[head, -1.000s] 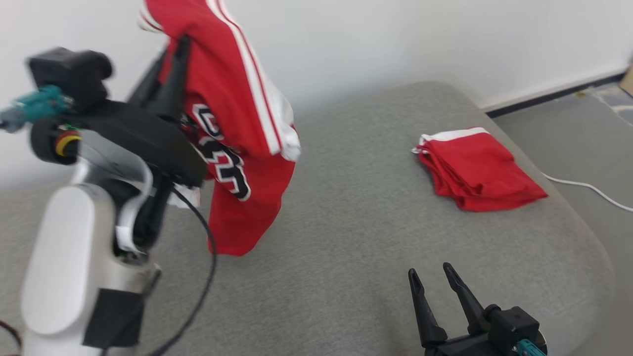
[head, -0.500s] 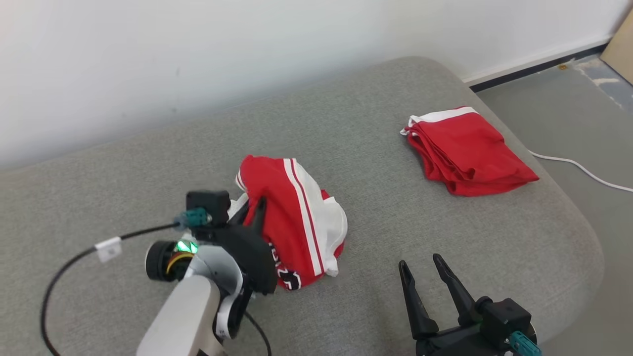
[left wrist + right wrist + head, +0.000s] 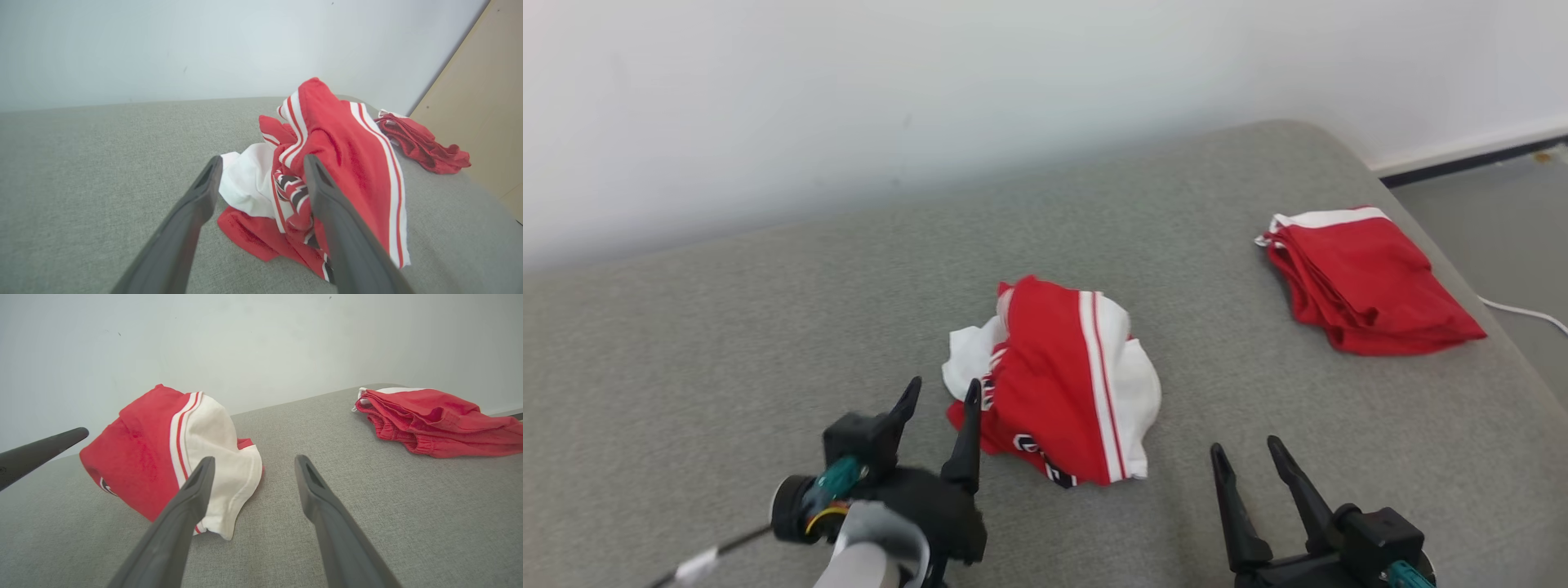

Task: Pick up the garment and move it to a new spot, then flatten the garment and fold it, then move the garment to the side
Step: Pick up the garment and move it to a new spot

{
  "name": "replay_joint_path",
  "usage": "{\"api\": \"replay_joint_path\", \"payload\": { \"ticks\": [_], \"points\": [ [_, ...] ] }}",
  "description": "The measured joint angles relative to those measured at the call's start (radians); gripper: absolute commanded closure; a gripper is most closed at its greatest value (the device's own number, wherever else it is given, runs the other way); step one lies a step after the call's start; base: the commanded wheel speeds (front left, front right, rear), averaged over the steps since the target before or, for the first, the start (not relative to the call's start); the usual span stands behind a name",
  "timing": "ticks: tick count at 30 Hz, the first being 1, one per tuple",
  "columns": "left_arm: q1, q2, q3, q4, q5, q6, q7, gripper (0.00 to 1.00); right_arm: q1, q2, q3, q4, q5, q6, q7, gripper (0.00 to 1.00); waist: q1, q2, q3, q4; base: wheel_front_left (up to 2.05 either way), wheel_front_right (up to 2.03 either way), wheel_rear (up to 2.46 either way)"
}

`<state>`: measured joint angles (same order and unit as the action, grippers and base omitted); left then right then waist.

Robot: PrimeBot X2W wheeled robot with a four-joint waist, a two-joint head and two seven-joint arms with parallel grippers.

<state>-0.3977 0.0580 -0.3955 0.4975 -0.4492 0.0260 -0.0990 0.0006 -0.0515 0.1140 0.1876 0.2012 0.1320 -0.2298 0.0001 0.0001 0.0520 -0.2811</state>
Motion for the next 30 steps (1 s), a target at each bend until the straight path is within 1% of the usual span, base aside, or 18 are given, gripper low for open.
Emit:
{"api": "replay_joint_path", "payload": {
  "ticks": [2, 6, 8, 11, 13, 15, 18, 20, 21, 25, 30],
  "points": [
    [0.045, 0.013, 0.007, -0.04, 0.006, 0.001, -0.063, 0.0, 0.008, 0.0, -0.012, -0.004, -0.001, 0.0, 0.002, 0.0, 0.0, 0.0, -0.007, 0.02, 0.0, 0.0, 0.0],
    [0.137, 0.054, 0.033, -0.132, 0.027, 0.027, -0.14, 0.0, 0.021, 0.0, -0.04, -0.017, -0.003, 0.0, 0.005, 0.0, 0.0, 0.0, -0.021, 0.06, 0.0, 0.0, 0.0],
    [0.176, 0.069, 0.047, -0.196, 0.054, 0.037, -0.157, 0.0, 0.026, 0.0, -0.051, -0.021, -0.007, 0.0, 0.007, 0.0, 0.0, 0.0, -0.028, 0.081, 0.0, 0.0, 0.0],
    [0.256, 0.077, 0.093, -0.292, 0.103, 0.065, -0.162, 0.0, 0.037, 0.0, -0.068, -0.025, -0.009, 0.0, 0.009, 0.0, -0.0001, 0.0, -0.04, 0.108, 0.0, 0.0, 0.0],
    [0.309, 0.07, 0.14, -0.363, 0.137, 0.084, -0.163, 0.0, 0.043, 0.001, -0.084, -0.027, -0.009, 0.0, 0.009, 0.0, -0.0001, 0.0, -0.048, 0.124, 0.0, 0.0, 0.0],
    [0.363, 0.056, 0.183, -0.41, 0.157, 0.089, -0.164, 0.0, 0.051, 0.0, -0.107, -0.025, -0.01, 0.0, 0.006, 0.0, -0.0001, -0.0001, -0.056, 0.14, 0.0, 0.0, 0.0],
    [0.438, 0.043, 0.231, -0.435, 0.181, 0.074, -0.163, 0.0, 0.067, 0.0, -0.137, -0.019, -0.018, 0.0, 0.001, 0.0, -0.0001, 0.0, -0.067, 0.164, 0.0, 0.0, 0.0],
    [0.472, 0.039, 0.263, -0.446, 0.204, 0.053, -0.163, 0.0, 0.075, 0.0, -0.145, -0.016, -0.018, 0.0, 0.001, 0.0, -0.0002, -0.0001, -0.074, 0.179, 0.0, 0.0, 0.0],
    [0.501, 0.035, 0.292, -0.447, 0.221, 0.033, -0.164, 0.0, 0.079, 0.0, -0.148, -0.014, -0.02, 0.0, 0.001, 0.0, -0.0001, 0.0, -0.081, 0.19, 0.0, 0.0, 0.0],
    [0.559, 0.028, 0.338, -0.437, 0.252, 0.005, -0.164, 0.0, 0.089, 0.0, -0.147, -0.002, -0.033, 0.0, 0.014, 0.0, -0.0002, -0.0001, -0.096, 0.201, 0.0, 0.0, 0.0],
    [0.587, 0.019, 0.38, -0.41, 0.278, -0.028, -0.164, 0.0, 0.108, 0.0, -0.156, 0.003, -0.044, 0.0, 0.025, 0.0, -0.0001, -0.0001, -0.1, 0.206, 0.0, 0.0, 0.0]
  ]
}}
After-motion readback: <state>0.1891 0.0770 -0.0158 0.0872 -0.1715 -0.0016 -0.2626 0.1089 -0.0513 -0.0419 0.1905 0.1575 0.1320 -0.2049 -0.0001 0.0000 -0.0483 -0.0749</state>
